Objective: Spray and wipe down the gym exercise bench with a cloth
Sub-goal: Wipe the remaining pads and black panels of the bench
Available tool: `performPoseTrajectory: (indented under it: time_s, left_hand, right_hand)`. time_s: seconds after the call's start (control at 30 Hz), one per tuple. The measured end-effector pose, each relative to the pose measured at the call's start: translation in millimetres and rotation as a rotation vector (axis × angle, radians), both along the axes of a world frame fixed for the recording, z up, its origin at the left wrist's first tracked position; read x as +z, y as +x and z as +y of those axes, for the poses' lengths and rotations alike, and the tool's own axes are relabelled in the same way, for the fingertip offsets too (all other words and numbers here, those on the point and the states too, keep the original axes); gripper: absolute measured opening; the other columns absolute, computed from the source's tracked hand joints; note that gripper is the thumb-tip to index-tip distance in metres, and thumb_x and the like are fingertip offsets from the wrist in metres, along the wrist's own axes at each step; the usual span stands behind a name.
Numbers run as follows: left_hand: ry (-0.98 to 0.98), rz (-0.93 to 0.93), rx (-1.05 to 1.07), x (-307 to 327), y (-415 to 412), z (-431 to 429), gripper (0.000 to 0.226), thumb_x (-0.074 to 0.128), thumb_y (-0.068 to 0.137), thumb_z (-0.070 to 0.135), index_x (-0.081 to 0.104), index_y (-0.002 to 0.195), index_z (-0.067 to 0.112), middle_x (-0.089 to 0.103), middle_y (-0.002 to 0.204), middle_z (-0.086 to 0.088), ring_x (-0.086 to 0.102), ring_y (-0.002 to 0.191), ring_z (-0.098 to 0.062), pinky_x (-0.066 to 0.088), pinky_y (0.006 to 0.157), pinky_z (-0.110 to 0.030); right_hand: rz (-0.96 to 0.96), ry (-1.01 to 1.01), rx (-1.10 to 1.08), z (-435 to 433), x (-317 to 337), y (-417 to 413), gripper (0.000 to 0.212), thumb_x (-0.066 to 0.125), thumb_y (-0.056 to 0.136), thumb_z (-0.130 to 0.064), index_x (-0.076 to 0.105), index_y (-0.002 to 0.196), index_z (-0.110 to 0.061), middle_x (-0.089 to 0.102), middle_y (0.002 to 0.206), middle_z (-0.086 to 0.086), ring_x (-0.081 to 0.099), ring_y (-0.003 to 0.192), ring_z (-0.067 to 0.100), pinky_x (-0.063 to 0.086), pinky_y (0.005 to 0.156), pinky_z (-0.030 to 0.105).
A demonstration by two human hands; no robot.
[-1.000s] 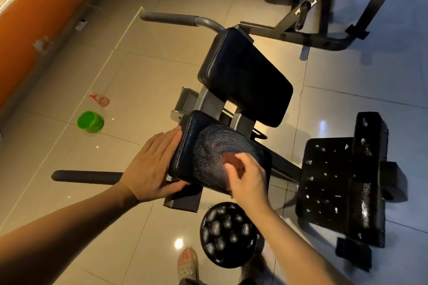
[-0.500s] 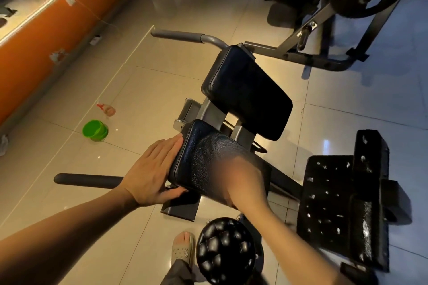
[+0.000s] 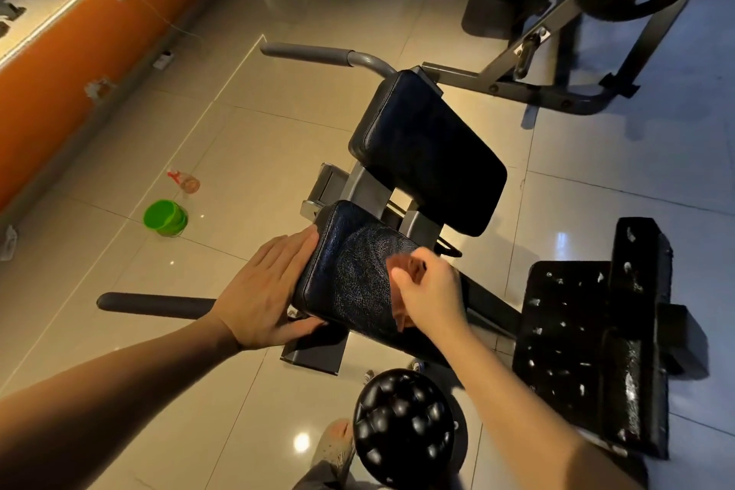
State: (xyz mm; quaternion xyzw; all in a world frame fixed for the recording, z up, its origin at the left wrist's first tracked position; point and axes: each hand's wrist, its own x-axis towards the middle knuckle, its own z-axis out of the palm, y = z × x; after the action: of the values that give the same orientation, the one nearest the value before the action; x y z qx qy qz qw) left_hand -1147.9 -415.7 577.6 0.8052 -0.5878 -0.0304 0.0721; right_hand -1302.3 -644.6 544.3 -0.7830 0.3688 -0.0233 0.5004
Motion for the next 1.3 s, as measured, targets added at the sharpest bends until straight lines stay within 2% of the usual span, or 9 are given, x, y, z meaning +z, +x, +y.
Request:
performPoseTrajectory:
  time_s: [0.2, 0.33, 0.53, 0.67, 0.8, 0.9, 1.0, 1.17, 1.3]
  left_hand:
    - [-0.001, 0.007, 0.005, 1, 0, 0, 0.116, 0.065, 0.083, 0.071, 0.016, 0.161, 0.000, 0.022, 0.167, -0.019, 0.031, 0.151, -0.034, 0.033, 0.119, -0.055]
    - [0.003, 0.006, 0.007, 0, 0, -1, 0.117, 0.066, 0.082, 0.070, 0.016, 0.161, 0.001, 0.021, 0.168, -0.018, 0.031, 0.151, -0.033, 0.032, 0.120, -0.055]
    - [-0.001, 0.009, 0.006, -1, 1, 0, 0.119, 0.068, 0.081, 0.070, 0.016, 0.161, -0.001, 0.021, 0.168, -0.019, 0.031, 0.151, -0.034, 0.031, 0.120, -0.055]
    - [0.015, -0.005, 0.010, 0, 1, -1, 0.118, 0.066, 0.082, 0.072, 0.016, 0.160, -0.002, 0.022, 0.167, -0.020, 0.031, 0.151, -0.034, 0.030, 0.121, -0.054]
    - [0.008, -0.013, 0.001, 0, 0, -1, 0.116, 0.062, 0.083, 0.072, 0.017, 0.160, -0.002, 0.023, 0.166, -0.022, 0.031, 0.151, -0.036, 0.031, 0.120, -0.056]
    - [0.002, -0.005, 0.001, 1, -1, -1, 0.115, 0.061, 0.084, 0.073, 0.017, 0.160, -0.001, 0.024, 0.166, -0.022, 0.034, 0.149, -0.037, 0.033, 0.119, -0.057]
    - [-0.005, -0.007, -0.001, 2, 0, -2, 0.114, 0.059, 0.084, 0.074, 0.017, 0.160, 0.000, 0.025, 0.166, -0.021, 0.036, 0.148, -0.037, 0.034, 0.118, -0.057]
    - [0.004, 0.003, 0.006, 2, -1, -2, 0.114, 0.058, 0.085, 0.074, 0.016, 0.161, 0.001, 0.025, 0.166, -0.021, 0.036, 0.148, -0.038, 0.034, 0.117, -0.058]
    - [0.000, 0.001, 0.004, 2, 0, -2, 0.114, 0.058, 0.085, 0.075, 0.016, 0.161, 0.001, 0.026, 0.165, -0.021, 0.037, 0.147, -0.037, 0.034, 0.118, -0.057]
  right_hand:
    - [0.161, -0.059, -0.105, -40, -15, -29, 0.006, 0.072, 0.092, -0.021, 0.067, 0.097, -0.019, 0.068, 0.091, 0.000, 0.065, 0.089, 0.021, 0.044, 0.066, 0.021]
    - [0.047, -0.037, -0.137, -33, -1, 16, 0.009, 0.067, 0.095, -0.021, 0.061, 0.089, -0.019, 0.060, 0.079, -0.007, 0.057, 0.070, 0.003, 0.034, 0.049, 0.013]
    - [0.135, -0.018, -0.024, -13, -26, -41, 0.005, 0.072, 0.093, -0.023, 0.068, 0.092, -0.022, 0.068, 0.085, -0.007, 0.062, 0.080, 0.006, 0.046, 0.065, 0.021]
    - [0.262, 0.031, -0.276, -38, -38, -38, 0.010, 0.074, 0.090, -0.022, 0.066, 0.083, -0.021, 0.069, 0.080, 0.002, 0.071, 0.078, 0.025, 0.061, 0.069, 0.038]
    - [0.072, 0.045, -0.272, -16, -6, 12, 0.006, 0.064, 0.098, -0.018, 0.059, 0.096, -0.020, 0.060, 0.081, -0.005, 0.061, 0.064, 0.006, 0.045, 0.043, 0.011]
    - [-0.070, 0.059, -0.140, 15, 0, 0, 0.008, 0.065, 0.096, -0.025, 0.063, 0.092, -0.018, 0.067, 0.091, -0.001, 0.067, 0.088, 0.019, 0.060, 0.069, 0.028]
    - [0.002, 0.020, -0.101, 7, -17, -26, 0.009, 0.067, 0.094, -0.029, 0.065, 0.095, -0.021, 0.067, 0.095, -0.002, 0.061, 0.101, 0.024, 0.054, 0.087, 0.043]
    - [0.068, -0.029, -0.055, -21, -19, -23, 0.007, 0.071, 0.093, -0.025, 0.065, 0.096, -0.022, 0.065, 0.097, -0.002, 0.060, 0.095, 0.020, 0.047, 0.081, 0.029]
    - [0.095, -0.005, -0.260, -28, -28, -16, 0.015, 0.070, 0.095, -0.023, 0.068, 0.106, -0.013, 0.067, 0.102, 0.004, 0.060, 0.096, 0.022, 0.047, 0.076, 0.026]
